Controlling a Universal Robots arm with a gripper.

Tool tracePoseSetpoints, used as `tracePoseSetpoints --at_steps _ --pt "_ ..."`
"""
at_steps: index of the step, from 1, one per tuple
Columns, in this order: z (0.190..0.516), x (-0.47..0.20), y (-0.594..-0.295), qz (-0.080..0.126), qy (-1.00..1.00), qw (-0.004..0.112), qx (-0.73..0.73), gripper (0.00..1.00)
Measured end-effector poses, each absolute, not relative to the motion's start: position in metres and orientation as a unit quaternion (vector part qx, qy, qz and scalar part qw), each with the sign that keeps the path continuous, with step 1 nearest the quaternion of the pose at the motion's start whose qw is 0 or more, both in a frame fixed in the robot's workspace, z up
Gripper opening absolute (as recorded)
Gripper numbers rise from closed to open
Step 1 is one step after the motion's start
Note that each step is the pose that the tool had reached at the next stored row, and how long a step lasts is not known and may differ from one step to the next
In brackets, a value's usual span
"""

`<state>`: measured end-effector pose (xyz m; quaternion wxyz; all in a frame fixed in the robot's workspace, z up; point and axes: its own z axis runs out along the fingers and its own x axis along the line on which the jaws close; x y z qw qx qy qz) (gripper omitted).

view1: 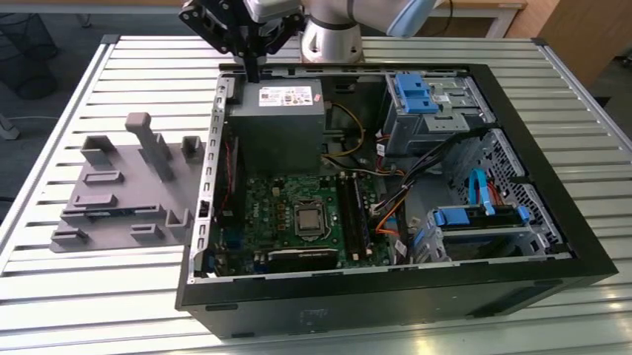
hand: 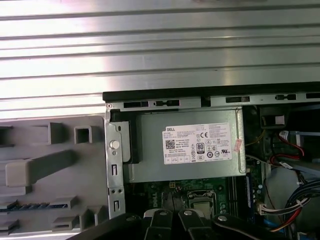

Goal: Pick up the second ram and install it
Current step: 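Reach for the second ram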

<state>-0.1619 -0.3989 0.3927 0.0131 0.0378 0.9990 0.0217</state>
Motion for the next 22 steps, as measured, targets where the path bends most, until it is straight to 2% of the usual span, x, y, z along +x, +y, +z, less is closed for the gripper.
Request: tracePoseSetpoints --at_steps 22 --pt "0.391 -0.204 -0.399 0.022 0.999 0.013 0.038 0.11"
